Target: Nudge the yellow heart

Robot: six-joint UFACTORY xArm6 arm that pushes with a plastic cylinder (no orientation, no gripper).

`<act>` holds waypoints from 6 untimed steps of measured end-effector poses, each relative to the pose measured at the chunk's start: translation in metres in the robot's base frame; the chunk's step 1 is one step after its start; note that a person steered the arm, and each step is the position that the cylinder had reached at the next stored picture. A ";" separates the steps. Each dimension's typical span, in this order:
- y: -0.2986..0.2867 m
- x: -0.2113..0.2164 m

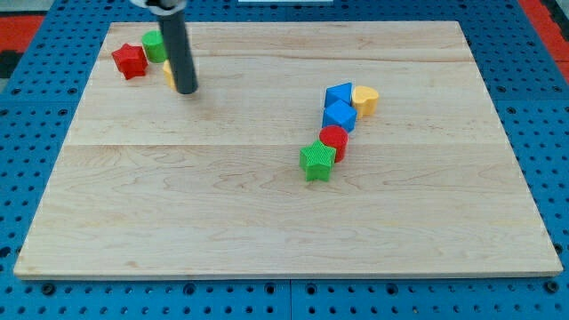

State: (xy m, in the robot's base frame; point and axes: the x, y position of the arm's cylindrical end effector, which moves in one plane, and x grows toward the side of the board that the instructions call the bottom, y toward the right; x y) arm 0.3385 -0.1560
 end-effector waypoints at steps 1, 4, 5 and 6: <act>-0.007 -0.013; 0.151 -0.036; 0.237 -0.031; 0.292 -0.002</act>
